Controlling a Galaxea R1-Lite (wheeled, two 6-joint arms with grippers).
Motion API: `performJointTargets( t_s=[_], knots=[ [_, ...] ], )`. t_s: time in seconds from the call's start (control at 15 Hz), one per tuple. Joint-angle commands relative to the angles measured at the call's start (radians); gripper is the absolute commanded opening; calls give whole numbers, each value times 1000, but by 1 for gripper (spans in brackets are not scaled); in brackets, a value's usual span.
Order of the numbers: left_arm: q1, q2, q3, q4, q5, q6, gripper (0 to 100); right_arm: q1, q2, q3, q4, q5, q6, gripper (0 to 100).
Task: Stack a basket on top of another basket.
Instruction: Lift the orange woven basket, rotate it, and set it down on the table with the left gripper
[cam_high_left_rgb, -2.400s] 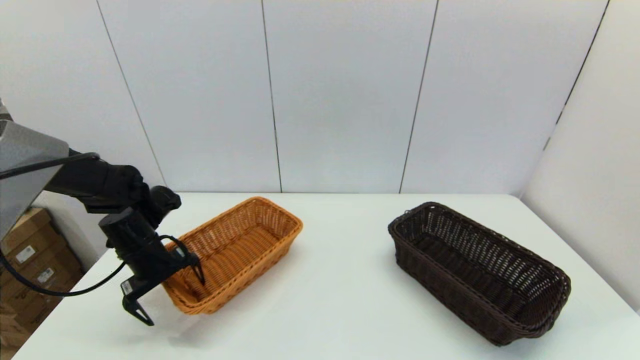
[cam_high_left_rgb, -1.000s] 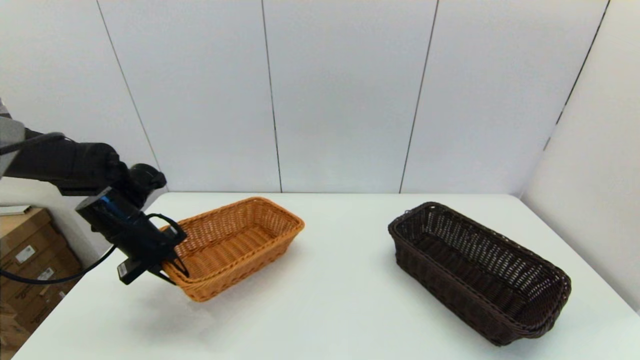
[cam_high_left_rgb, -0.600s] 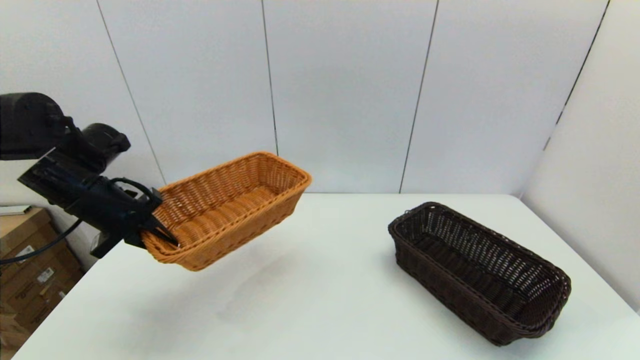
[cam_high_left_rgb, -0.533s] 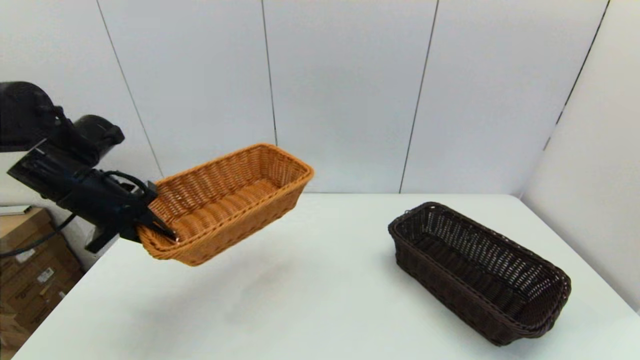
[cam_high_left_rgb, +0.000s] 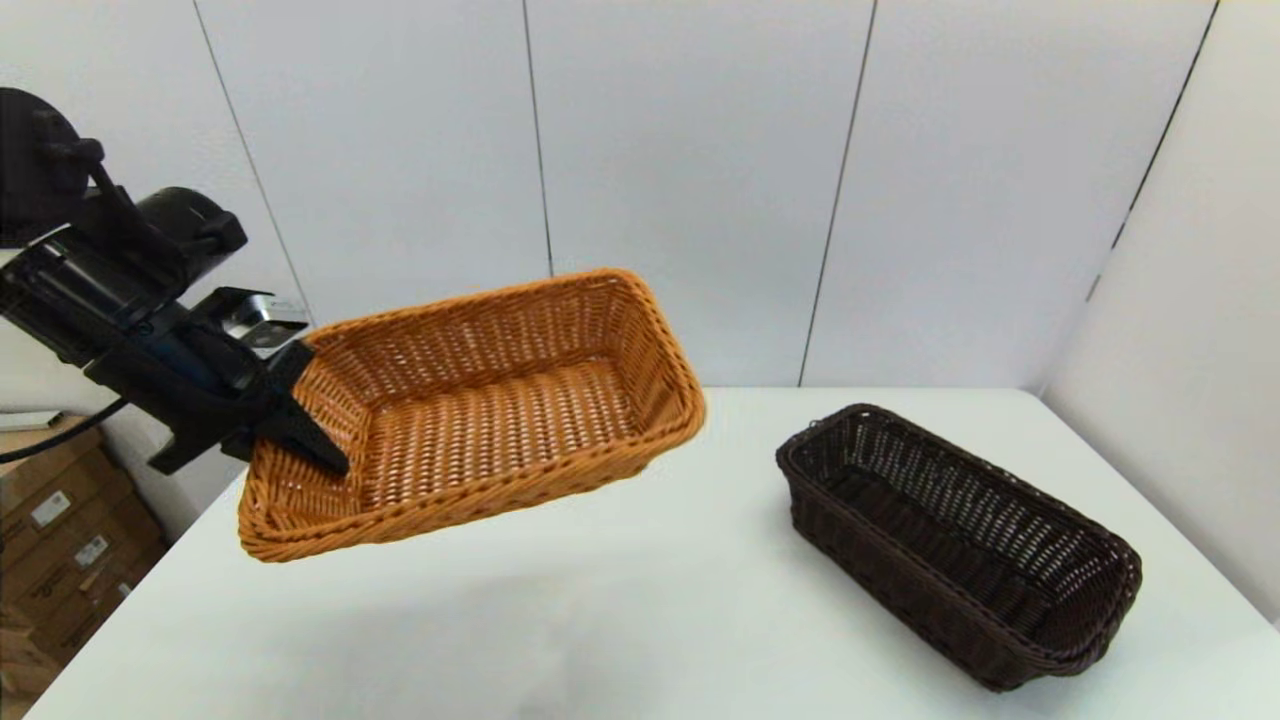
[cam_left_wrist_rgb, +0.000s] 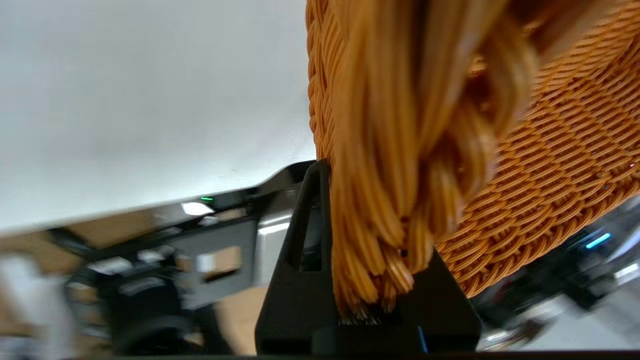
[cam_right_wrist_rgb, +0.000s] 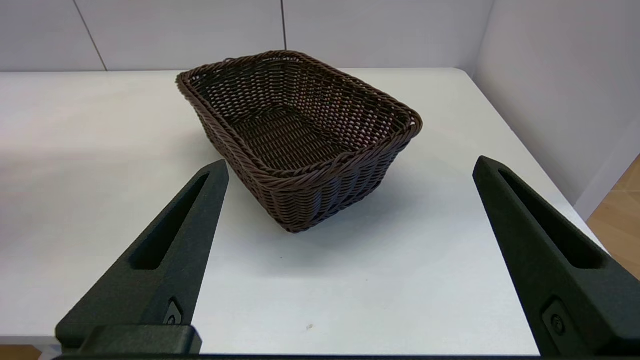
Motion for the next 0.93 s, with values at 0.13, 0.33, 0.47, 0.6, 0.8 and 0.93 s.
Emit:
performJointTargets(
  t_s=[0.13,0.33,0.47,0.6,0.8,0.93],
  knots=[
    [-96,134,-30,-12,-5,109,0,0,1,0,0,0,0,100],
    [-140,260,-80,-14,0,204,0,0,1,0,0,0,0,100],
    [-155,341,-135,-12,4,215,0,0,1,0,0,0,0,100],
    [-175,416,-188,-12,14,217,0,0,1,0,0,0,0,100],
    [-226,507,-217,-55,81,206,0,0,1,0,0,0,0,100],
    [-257,539,-217,-95,100,181,0,0,1,0,0,0,0,100]
  ],
)
